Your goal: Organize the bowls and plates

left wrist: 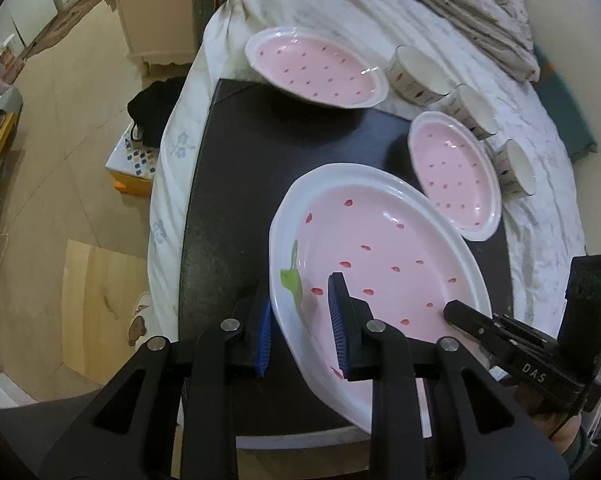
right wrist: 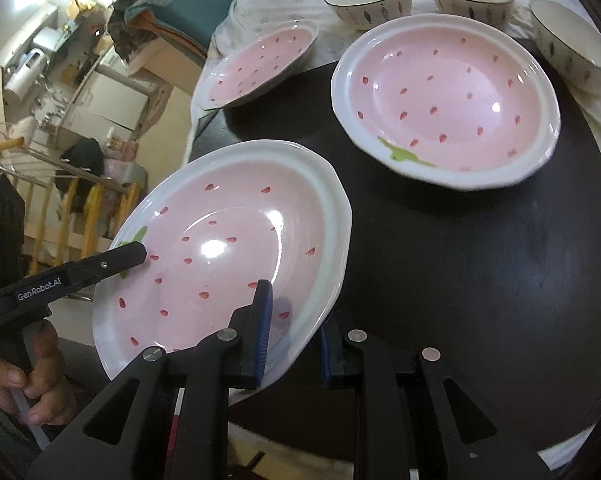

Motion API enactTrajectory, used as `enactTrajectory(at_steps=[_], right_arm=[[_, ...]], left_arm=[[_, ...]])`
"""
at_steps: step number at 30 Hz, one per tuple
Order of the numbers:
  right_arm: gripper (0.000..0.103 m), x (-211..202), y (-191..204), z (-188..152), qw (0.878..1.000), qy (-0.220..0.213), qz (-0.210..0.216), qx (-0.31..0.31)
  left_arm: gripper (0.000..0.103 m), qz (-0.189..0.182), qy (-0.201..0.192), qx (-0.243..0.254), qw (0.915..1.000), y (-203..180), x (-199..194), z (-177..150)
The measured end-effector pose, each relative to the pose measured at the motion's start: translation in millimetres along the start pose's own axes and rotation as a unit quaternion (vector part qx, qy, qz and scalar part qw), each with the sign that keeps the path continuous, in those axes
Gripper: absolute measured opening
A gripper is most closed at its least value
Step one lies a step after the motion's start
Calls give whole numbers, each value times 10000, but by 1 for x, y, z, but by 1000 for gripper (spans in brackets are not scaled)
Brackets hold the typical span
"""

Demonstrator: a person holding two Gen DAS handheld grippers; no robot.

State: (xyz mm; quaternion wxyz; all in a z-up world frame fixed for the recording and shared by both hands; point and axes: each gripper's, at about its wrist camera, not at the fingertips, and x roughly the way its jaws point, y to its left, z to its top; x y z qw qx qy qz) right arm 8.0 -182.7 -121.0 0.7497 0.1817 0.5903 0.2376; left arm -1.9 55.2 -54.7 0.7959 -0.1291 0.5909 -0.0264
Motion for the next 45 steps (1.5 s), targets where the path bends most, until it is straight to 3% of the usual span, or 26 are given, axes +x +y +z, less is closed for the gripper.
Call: enactTrajectory(at_steps=[9,14,18,22,32,39,45], right_arm=[[22,-47,0,-14,9986,-495,50,-176],[22,-77,-22,-11,9961,-854,143,149],[22,-92,-35,6,9935,-1068,151,352],[22,-97,-40,27,9931,-1107,66,392],[22,-85,-79,84,9939,-883,-237,614],[22,-63,-113,116,9936,-665,-473,777],[22,-49,-136,115,9913,-580,-443,1091]], left_arm=[[22,-81,-319,463,9984,-52,-36,-6],[22,-181,-501,858,9949,-88,-48,11],[22,-292,-460,842,9950,-98,-43,30],[22,-418,-337,836,9951,-109,-29,51],[21,-304,-94,1006,9944,-145,41,103],[21,-212,55,1078,9939,-156,82,117],[21,-240,208,1304,9910,-159,107,117]])
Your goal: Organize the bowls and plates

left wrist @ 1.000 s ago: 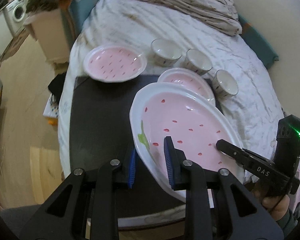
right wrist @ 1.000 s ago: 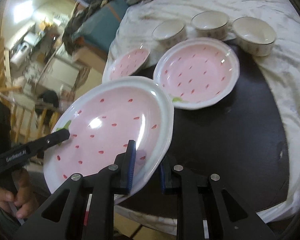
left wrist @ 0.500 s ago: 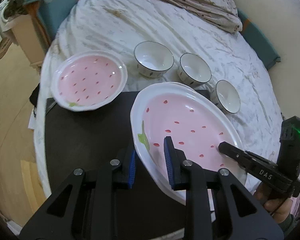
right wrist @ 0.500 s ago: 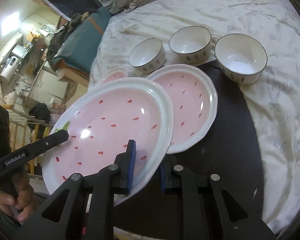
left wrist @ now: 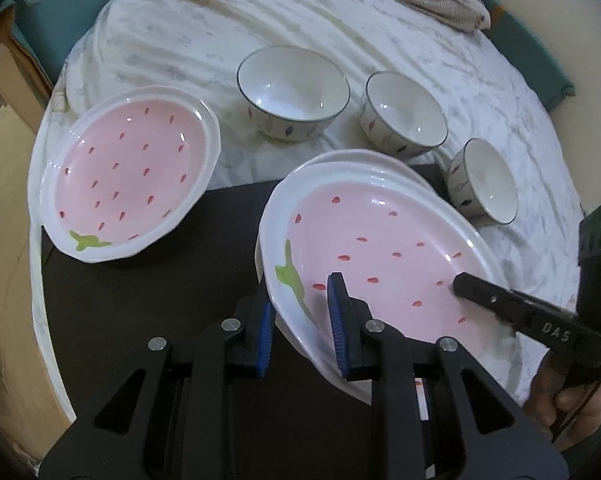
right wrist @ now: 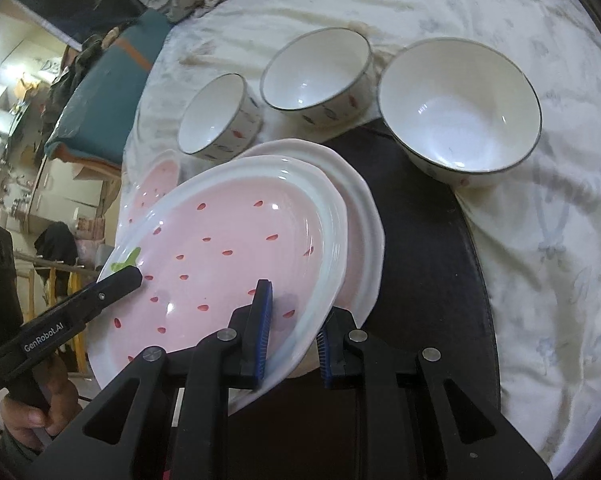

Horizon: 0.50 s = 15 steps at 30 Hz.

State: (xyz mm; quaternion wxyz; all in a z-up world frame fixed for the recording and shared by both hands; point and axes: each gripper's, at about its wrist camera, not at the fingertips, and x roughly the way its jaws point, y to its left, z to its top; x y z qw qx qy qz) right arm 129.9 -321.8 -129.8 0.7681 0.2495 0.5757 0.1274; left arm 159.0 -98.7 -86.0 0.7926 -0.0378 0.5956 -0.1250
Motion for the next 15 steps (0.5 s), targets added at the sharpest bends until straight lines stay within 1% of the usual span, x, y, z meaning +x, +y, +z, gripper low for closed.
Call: enactTrajectory(at_steps=[3,5,12,15], right_arm=[[22,5,-5,0,10000,54,-62,48],[22,7,-4,-1,9999,75,-107,36],[22,15,-4,-2,9995,171,-238,105],[22,18,-9,-4,9992,234,-280,157]], left_arm=[[21,47,-5,-40,10000,3,6,-3],[19,62,-3,-32,10000,6,9,-3],[18,97,168,-37,9998,6,22,-7],[18,132,134,10,9998,3,23,-9]])
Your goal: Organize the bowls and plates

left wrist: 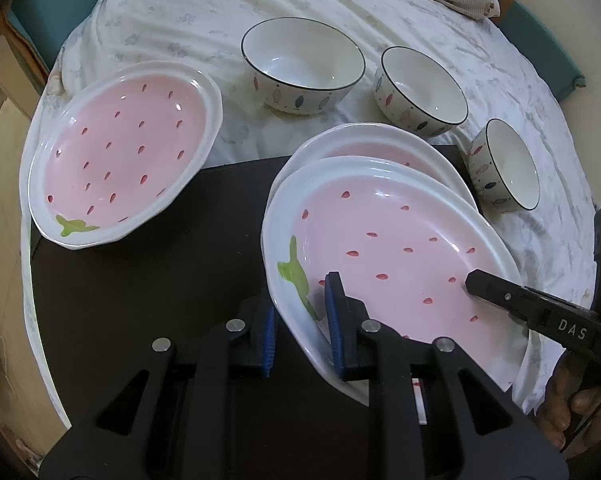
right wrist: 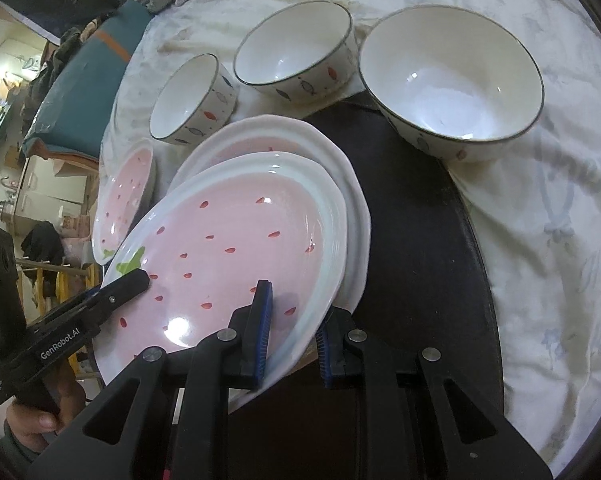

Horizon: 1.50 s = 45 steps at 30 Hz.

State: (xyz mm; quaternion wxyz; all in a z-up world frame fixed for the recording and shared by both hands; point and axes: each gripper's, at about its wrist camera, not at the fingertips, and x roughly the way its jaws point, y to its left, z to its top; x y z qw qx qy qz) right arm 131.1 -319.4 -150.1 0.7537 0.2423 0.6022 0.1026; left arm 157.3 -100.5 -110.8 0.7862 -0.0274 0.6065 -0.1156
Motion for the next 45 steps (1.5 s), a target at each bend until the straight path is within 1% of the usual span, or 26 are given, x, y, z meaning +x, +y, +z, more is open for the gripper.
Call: enactTrajectory(at_steps=[6,10,13,15,16,18,20,24,30,31,32,33,34,35,38,40,43,45], right_arm=[[21,0,-3,0,10000,-3,-60,62],[21,2,-5,3,9997,94,-136,170],[21,1,-5,4,9995,144,-116,237],[21,2,-5,5,9996,180,-118,205],[21,4,-5,4,9995,205,-137,211],[21,7,-6,3,9993,253,-161,228],[21,5,-3,5,9993,185,-296,151],[20,5,-9,5,9992,181,-196,312],[20,1,-11,7,9989,167,-206,377],[20,-1,-12,8,9988,179,-208,409],[22,-4,-13,9,9985,198,-240,454],[25,-6,-12,9,9983,199,-258,485],[25,-10,-12,9,9979,164,-383,501],[25,-13,-11,10,9975,135,-523,464],[25,-19,-12,10,9979,79,-490,405],[25,-19,-15,10,9973,52,-600,416],[25,-12,-23,9,9969,126,-516,584],[25,-7,-27,10,9966,170,-410,695]], left_arm=[[19,-91,95,-79,9999,2,5,-1],[20,-125,166,-153,9997,7,7,-5],[20,-54,289,-128,9995,11,11,-11],[20,144,358,-48,9992,10,15,-14],[20,134,278,25,9995,8,14,-16],[20,163,317,77,9993,6,14,-16],[20,111,337,42,9994,8,15,-16],[22,155,332,125,9992,6,16,-16],[23,276,273,366,9986,0,16,-19],[24,270,249,368,9986,0,15,-19],[28,276,220,370,9987,-1,14,-19],[31,365,194,385,9984,-1,14,-18],[36,451,197,379,9981,0,15,-18],[38,426,203,304,9984,3,17,-16],[40,194,320,56,9993,12,22,-14],[40,141,352,13,9993,14,25,-12],[40,30,447,49,9990,14,30,-10],[39,-97,505,-41,9987,17,34,-9]])
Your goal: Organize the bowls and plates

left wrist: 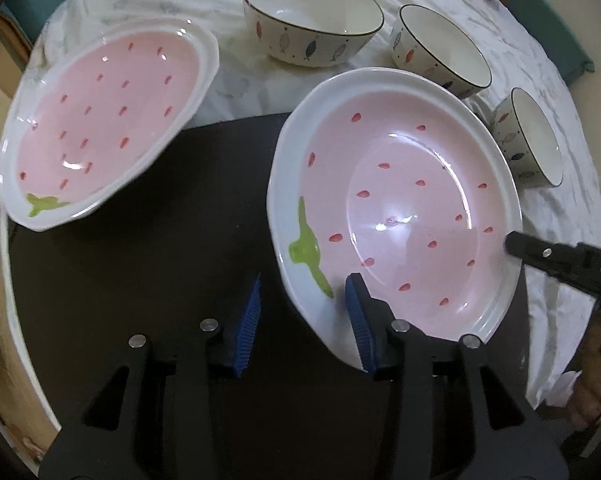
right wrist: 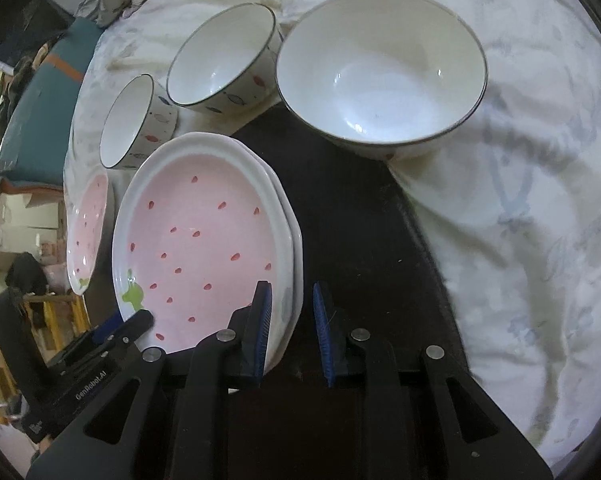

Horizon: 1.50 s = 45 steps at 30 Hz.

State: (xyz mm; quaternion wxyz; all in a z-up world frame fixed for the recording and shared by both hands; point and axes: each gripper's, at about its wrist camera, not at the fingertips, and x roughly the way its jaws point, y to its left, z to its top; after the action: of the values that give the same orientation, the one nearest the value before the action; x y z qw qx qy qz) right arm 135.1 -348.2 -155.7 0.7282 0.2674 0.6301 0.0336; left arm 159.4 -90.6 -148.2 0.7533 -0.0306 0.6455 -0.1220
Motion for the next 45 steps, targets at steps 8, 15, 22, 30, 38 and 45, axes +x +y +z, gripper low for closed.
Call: enactTrajectory(at_steps=[8,15,22,30,38,45], right_arm=[[53,20,-5,5,9994,146,250,188],[42,34,5,22,9995,101,299,-31],[37,34,18,9,9986,203,6,-488],[37,29,49,-28,9931,352,-214,-1101],[37,51,82,-64,9861,587,-253,-1535],[37,58,81,-69,9906,472,-181,-1268]], left_arm=[[32,-230,129,-105,9996,-1,11,10],[30,-168,54,-102,9998,-2,6,6],[26,32,88,-184,9998,-1,-3,-9],[24,341,41,-140,9993,29,-26,-51],[19,466,-188,-221,9985,65,-44,-73],[19,535,-222,-177,9982,56,-42,-71]])
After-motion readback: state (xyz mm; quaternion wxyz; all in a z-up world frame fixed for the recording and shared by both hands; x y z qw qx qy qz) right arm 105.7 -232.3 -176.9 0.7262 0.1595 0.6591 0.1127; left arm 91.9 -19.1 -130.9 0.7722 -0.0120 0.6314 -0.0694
